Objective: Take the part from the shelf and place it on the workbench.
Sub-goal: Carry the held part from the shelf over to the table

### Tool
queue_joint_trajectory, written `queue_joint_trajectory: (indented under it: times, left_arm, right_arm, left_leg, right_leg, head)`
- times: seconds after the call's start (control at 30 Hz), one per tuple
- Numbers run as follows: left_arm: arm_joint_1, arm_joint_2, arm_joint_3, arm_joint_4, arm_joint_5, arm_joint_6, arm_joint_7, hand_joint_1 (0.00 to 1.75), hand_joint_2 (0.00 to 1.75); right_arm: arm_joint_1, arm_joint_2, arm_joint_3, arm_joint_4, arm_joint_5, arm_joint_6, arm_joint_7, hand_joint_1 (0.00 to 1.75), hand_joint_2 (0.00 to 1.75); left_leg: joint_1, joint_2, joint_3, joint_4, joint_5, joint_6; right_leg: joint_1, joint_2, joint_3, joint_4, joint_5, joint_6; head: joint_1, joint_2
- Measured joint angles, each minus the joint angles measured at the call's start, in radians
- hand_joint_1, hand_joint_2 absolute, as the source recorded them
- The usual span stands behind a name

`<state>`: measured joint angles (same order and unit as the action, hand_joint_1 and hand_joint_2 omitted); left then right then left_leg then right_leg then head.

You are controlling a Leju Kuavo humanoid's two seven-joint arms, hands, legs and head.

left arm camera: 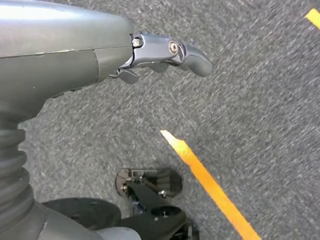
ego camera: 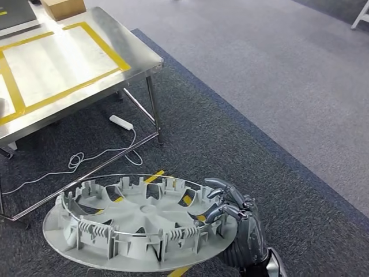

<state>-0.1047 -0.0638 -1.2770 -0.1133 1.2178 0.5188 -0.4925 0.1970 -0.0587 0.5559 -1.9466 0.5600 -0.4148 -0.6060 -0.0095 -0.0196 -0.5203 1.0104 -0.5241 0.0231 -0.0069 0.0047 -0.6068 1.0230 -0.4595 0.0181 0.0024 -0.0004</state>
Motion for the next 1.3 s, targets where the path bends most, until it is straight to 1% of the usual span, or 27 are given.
queue_joint_trajectory:
  times: [0.07,0.13,0.17,0.23,0.27,0.3,0.33,0.37,0.4,0.43,0.47,0.57,0.6,0.63,0.73,0.77,0.8,0.83,0.9,0.97,1.07,1.1,1.13,1.17,1.23,1.27,1.3]
  left_arm:
    - [0.000,0.001,0.000,0.000,0.003,0.000,0.000,0.00,1.75]
    - [-0.002,0.002,-0.001,0.000,0.006,0.001,0.000,0.00,1.75]
    - [-0.003,0.002,-0.003,0.000,0.007,0.001,0.000,0.00,1.75]
    - [0.000,0.002,-0.005,0.000,0.010,0.001,0.000,0.00,1.75]
    - [0.002,0.002,-0.006,0.000,0.012,0.001,0.000,0.00,1.75]
    - [0.005,0.002,-0.006,0.000,0.013,0.001,0.000,0.00,1.75]
    - [0.006,0.002,-0.006,0.000,0.015,0.001,0.000,0.00,1.75]
    - [0.007,0.002,-0.007,0.000,0.015,0.001,0.000,0.00,1.75]
    - [0.007,0.002,-0.007,0.001,0.016,0.001,0.000,0.00,1.75]
    - [0.007,0.002,-0.008,0.001,0.016,0.001,0.000,0.00,1.75]
    - [0.006,0.001,-0.009,0.001,0.017,0.002,-0.001,0.00,1.75]
    - [0.007,0.000,-0.015,0.001,0.021,0.003,-0.002,0.00,1.75]
    - [0.007,0.000,-0.017,0.002,0.023,0.003,-0.003,0.00,1.75]
    - [0.006,0.000,-0.019,0.003,0.024,0.004,-0.004,0.00,1.75]
    - [0.004,-0.002,-0.024,0.004,0.025,0.003,-0.006,0.00,1.75]
    - [0.005,-0.002,-0.025,0.004,0.025,0.002,-0.006,0.00,1.75]
    - [0.005,-0.003,-0.025,0.004,0.025,0.002,-0.006,0.00,1.75]
    - [0.005,-0.003,-0.027,0.004,0.025,0.001,-0.006,0.00,1.75]
    - [0.005,-0.003,-0.030,0.004,0.025,-0.001,-0.006,0.00,1.75]
    - [0.003,-0.003,-0.033,0.004,0.024,-0.002,-0.006,0.00,1.75]
    - [-0.002,-0.003,-0.041,0.004,0.022,-0.002,-0.005,0.00,1.75]
    - [-0.003,-0.002,-0.044,0.005,0.021,-0.001,-0.004,0.00,1.75]
    - [-0.005,-0.001,-0.046,0.005,0.020,-0.001,-0.003,0.00,1.75]
    - [-0.007,0.000,-0.048,0.005,0.020,0.000,0.000,0.00,1.75]
    - [-0.008,0.000,-0.052,0.005,0.019,0.001,0.005,0.00,1.75]
    - [-0.007,0.000,-0.054,0.005,0.019,0.001,0.007,0.00,1.75]
    - [-0.005,0.000,-0.056,0.005,0.020,0.001,0.008,0.00,1.75]
  right_arm:
    - [0.006,0.004,-0.003,-0.005,-0.014,-0.013,-0.002,1.75,1.75]
    - [0.012,0.011,-0.010,-0.016,-0.037,-0.031,-0.012,1.75,1.75]
    - [0.015,0.016,-0.015,-0.023,-0.051,-0.041,-0.019,1.75,1.75]
    - [0.020,0.025,-0.025,-0.035,-0.074,-0.057,-0.030,1.75,1.75]
    - [0.023,0.028,-0.030,-0.039,-0.080,-0.062,-0.032,1.75,1.75]
    - [0.026,0.030,-0.035,-0.043,-0.084,-0.065,-0.033,1.75,1.75]
    - [0.029,0.032,-0.039,-0.047,-0.087,-0.068,-0.034,1.75,1.75]
    - [0.032,0.035,-0.043,-0.051,-0.090,-0.070,-0.035,1.75,1.75]
    - [0.035,0.038,-0.047,-0.054,-0.097,-0.071,-0.037,1.75,1.75]
    - [0.037,0.041,-0.050,-0.059,-0.105,-0.073,-0.040,1.75,1.75]
    - [0.039,0.043,-0.053,-0.064,-0.116,-0.074,-0.044,1.75,1.75]
    - [0.044,0.046,-0.062,-0.074,-0.143,-0.069,-0.054,1.75,1.75]
    - [0.043,0.046,-0.066,-0.076,-0.147,-0.063,-0.057,1.75,1.75]
    - [0.042,0.046,-0.069,-0.078,-0.148,-0.057,-0.061,1.75,1.75]
    - [0.039,0.046,-0.072,-0.079,-0.134,-0.035,-0.068,1.75,1.75]
    - [0.038,0.046,-0.072,-0.079,-0.124,-0.027,-0.069,1.75,1.75]
    - [0.037,0.046,-0.071,-0.079,-0.111,-0.020,-0.070,1.75,1.75]
    - [0.034,0.046,-0.070,-0.078,-0.099,-0.015,-0.071,1.75,1.75]
    - [0.028,0.046,-0.066,-0.077,-0.079,-0.008,-0.074,1.75,1.75]
    - [0.022,0.046,-0.060,-0.076,-0.069,-0.005,-0.076,1.75,1.75]
    - [0.013,0.046,-0.051,-0.074,-0.051,-0.004,-0.078,1.75,1.75]
    - [0.008,0.046,-0.047,-0.074,-0.042,-0.004,-0.077,1.75,1.75]
    - [0.002,0.046,-0.041,-0.074,-0.035,-0.004,-0.076,1.75,1.75]
    - [-0.006,0.046,-0.035,-0.074,-0.030,-0.004,-0.074,1.75,1.75]
    - [-0.023,0.046,-0.022,-0.073,-0.019,-0.003,-0.064,1.75,1.75]
    - [-0.031,0.045,-0.016,-0.071,-0.014,-0.003,-0.058,1.75,1.75]
    - [-0.037,0.045,-0.010,-0.069,-0.008,-0.002,-0.052,1.75,1.75]
  left_leg:
    - [0.001,0.001,0.005,0.002,-0.011,-0.010]
    - [0.003,0.004,-0.015,0.060,-0.042,-0.022]
    - [0.006,0.006,-0.046,0.121,-0.067,-0.027]
    - [0.011,0.007,-0.129,0.258,-0.108,-0.035]
    - [0.013,0.007,-0.156,0.293,-0.103,-0.037]
    - [0.015,0.007,-0.167,0.289,-0.076,-0.039]
    - [0.017,0.008,-0.158,0.245,-0.030,-0.039]
    - [0.018,0.009,-0.140,0.178,0.021,-0.037]
    - [0.017,0.012,-0.120,0.119,0.056,-0.034]
    - [0.015,0.014,-0.103,0.070,0.071,-0.029]
    - [0.012,0.017,-0.092,0.043,0.070,-0.021]
    - [0.011,0.015,-0.072,0.021,0.049,0.001]
    - [0.013,0.013,-0.062,0.017,0.045,0.008]
    - [0.015,0.012,-0.051,0.014,0.041,0.014]
    - [0.014,0.011,-0.030,0.011,0.021,0.023]
    - [0.013,0.010,-0.021,0.011,0.013,0.023]
    - [0.013,0.009,-0.009,0.011,0.004,0.023]
    - [0.012,0.007,0.005,0.011,-0.006,0.023]
    - [0.011,0.003,0.035,0.011,-0.030,0.018]
    - [0.010,-0.002,0.050,0.011,-0.050,0.007]
    - [0.009,-0.007,0.064,0.014,-0.059,-0.011]
    - [0.009,-0.005,0.062,0.030,-0.057,-0.015]
    - [0.009,-0.002,0.046,0.064,-0.060,-0.019]
    - [0.010,0.001,0.016,0.117,-0.070,-0.023]
    - [0.012,0.006,-0.066,0.236,-0.116,-0.032]
    - [0.012,0.006,-0.100,0.272,-0.137,-0.034]
    - [0.012,0.007,-0.122,0.281,-0.143,-0.034]
  right_leg:
    - [-0.002,0.000,0.008,-0.006,-0.007,-0.010]
    - [-0.007,-0.004,0.026,-0.015,-0.016,-0.021]
    - [-0.007,-0.007,0.034,-0.016,-0.021,-0.025]
    - [-0.007,-0.009,0.049,-0.017,-0.036,-0.027]
    - [-0.007,-0.009,0.059,-0.017,-0.044,-0.027]
    - [-0.007,-0.008,0.071,-0.017,-0.052,-0.025]
    - [-0.007,-0.008,0.084,-0.017,-0.062,-0.022]
    - [-0.007,-0.007,0.093,-0.017,-0.072,-0.019]
    - [-0.006,-0.007,0.101,-0.018,-0.082,-0.013]
    - [-0.005,-0.007,0.105,-0.018,-0.090,-0.006]
    - [-0.005,-0.007,0.107,-0.020,-0.096,0.001]
    - [-0.005,-0.008,0.125,-0.017,-0.100,0.021]
    - [-0.006,-0.008,0.119,0.006,-0.105,0.025]
    - [-0.006,-0.008,0.097,0.046,-0.116,0.028]
    - [-0.005,-0.007,-0.036,0.234,-0.172,0.032]
    - [-0.005,-0.007,-0.074,0.269,-0.183,0.033]
    - [-0.004,-0.007,-0.095,0.272,-0.177,0.032]
    - [-0.004,-0.007,-0.099,0.240,-0.149,0.030]
    - [-0.002,-0.003,-0.075,0.117,-0.051,0.023]
    - [0.000,0.004,-0.052,0.036,-0.004,0.012]
    - [0.002,-0.001,-0.028,0.021,-0.005,-0.009]
    - [0.000,-0.006,-0.017,0.015,-0.008,-0.015]
    - [-0.002,-0.012,-0.004,0.009,-0.012,-0.020]
    - [-0.004,-0.017,0.008,0.004,-0.017,-0.024]
    - [-0.003,-0.028,0.028,-0.001,-0.033,-0.029]
    - [-0.003,-0.033,0.039,-0.001,-0.043,-0.029]
    - [-0.003,-0.039,0.051,-0.001,-0.053,-0.029]
  head:
    - [-0.001,0.000]
    - [-0.008,0.000]
    - [-0.011,0.000]
    - [-0.013,0.000]
    - [-0.014,0.000]
    - [-0.014,0.000]
    - [-0.014,0.000]
    - [-0.014,0.000]
    - [-0.014,0.000]
    - [-0.014,0.000]
    - [-0.014,0.000]
    - [-0.014,0.000]
    - [-0.012,0.000]
    - [-0.010,0.000]
    - [-0.004,0.000]
    - [-0.004,0.000]
    - [-0.004,0.000]
    - [-0.004,0.000]
    - [-0.004,0.000]
    - [-0.004,0.000]
    - [-0.004,0.000]
    - [-0.005,0.000]
    - [-0.007,0.000]
    - [-0.009,0.000]
    - [-0.013,0.000]
    - [-0.012,0.000]
    - [-0.013,0.000]
